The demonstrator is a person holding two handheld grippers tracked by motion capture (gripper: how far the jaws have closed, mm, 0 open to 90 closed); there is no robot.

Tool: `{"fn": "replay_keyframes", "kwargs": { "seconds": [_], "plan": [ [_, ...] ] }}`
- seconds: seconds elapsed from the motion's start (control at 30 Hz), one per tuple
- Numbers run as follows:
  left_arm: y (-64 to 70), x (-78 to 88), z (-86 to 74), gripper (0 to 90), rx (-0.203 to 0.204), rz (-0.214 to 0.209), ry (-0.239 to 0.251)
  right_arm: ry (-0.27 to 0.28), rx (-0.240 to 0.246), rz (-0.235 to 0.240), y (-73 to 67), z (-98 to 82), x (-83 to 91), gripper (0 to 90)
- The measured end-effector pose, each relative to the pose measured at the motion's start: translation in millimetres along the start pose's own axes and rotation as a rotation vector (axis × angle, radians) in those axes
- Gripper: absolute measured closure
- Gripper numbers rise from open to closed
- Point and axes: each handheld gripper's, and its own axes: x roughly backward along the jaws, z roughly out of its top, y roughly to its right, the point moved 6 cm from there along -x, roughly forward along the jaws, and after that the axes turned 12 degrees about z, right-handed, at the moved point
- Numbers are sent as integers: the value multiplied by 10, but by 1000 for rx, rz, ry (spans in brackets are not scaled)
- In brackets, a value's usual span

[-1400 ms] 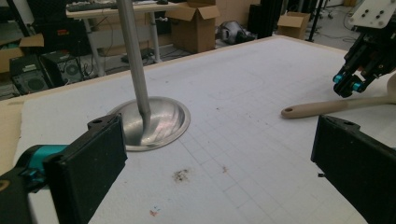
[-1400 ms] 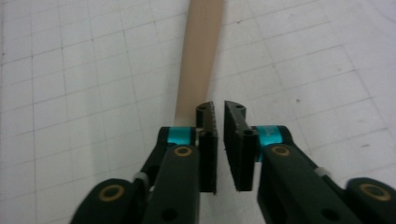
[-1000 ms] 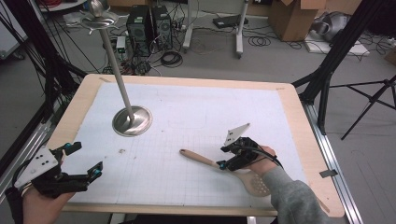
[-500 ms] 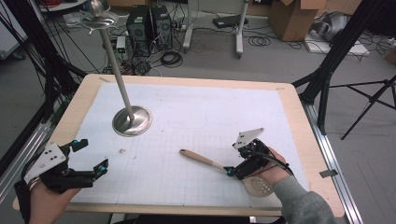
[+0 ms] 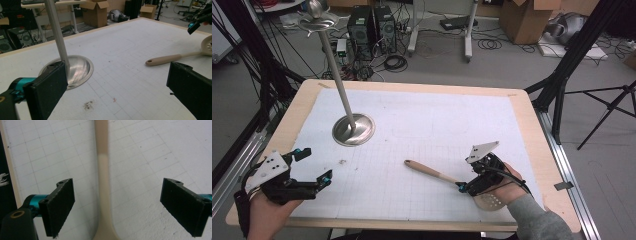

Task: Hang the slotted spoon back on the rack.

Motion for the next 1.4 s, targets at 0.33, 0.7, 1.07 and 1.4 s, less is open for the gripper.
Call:
{"fn": "replay_keyframes", "kwargs": {
  "seconds": [0.33, 0.7, 1.07, 1.4],
  "plan": [
    [1, -13, 2, 37, 0, -4, 1, -40, -29, 8, 0, -53, -99, 126],
    [13, -24, -3, 37, 0, -8, -3, -110, -78, 41, -7, -118, -190, 198],
    [20, -26, -3, 37, -2, -9, -4, -164, -79, 62, -22, -159, -256, 316],
    [12, -19, 5, 37, -1, -6, 0, -212, -73, 59, -17, -197, -307, 443]
  ]
}}
